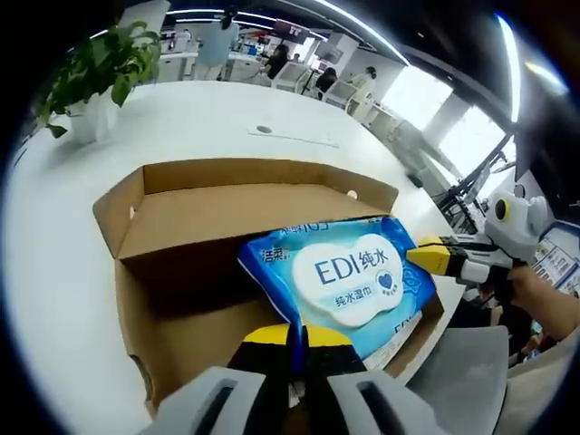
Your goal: Operate the shoe box by opening the lid, removing the specified soft item, and placing it in the target area until the item is outside and the box remains undamaged.
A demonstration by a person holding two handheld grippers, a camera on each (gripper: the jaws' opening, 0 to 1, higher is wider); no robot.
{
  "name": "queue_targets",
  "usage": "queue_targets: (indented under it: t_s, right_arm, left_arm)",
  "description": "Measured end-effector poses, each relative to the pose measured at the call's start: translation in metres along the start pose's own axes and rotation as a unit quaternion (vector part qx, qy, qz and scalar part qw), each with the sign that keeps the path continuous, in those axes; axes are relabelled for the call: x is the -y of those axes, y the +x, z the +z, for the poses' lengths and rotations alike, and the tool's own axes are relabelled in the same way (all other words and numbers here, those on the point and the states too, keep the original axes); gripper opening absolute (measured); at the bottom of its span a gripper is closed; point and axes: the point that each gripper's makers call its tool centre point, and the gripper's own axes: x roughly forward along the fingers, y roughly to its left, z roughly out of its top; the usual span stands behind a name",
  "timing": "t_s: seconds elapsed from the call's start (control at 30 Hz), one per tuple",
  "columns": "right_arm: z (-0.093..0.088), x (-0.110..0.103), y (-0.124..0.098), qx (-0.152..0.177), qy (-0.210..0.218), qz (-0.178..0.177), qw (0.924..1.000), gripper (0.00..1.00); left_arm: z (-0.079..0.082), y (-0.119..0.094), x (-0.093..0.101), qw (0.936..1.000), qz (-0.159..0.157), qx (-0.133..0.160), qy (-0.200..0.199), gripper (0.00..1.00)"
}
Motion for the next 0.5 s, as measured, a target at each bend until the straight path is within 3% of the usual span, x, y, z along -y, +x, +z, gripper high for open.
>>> queue_targets:
  t_s: [0.5]
  right_arm:
    - [0.014,0.009,-0.041,0.026,0.003,-0.007,0.9996,0.00]
  left_arm:
    - [0.022,-0.012,0.040,0.9992,-0.018,0.012,0.034,0.02]
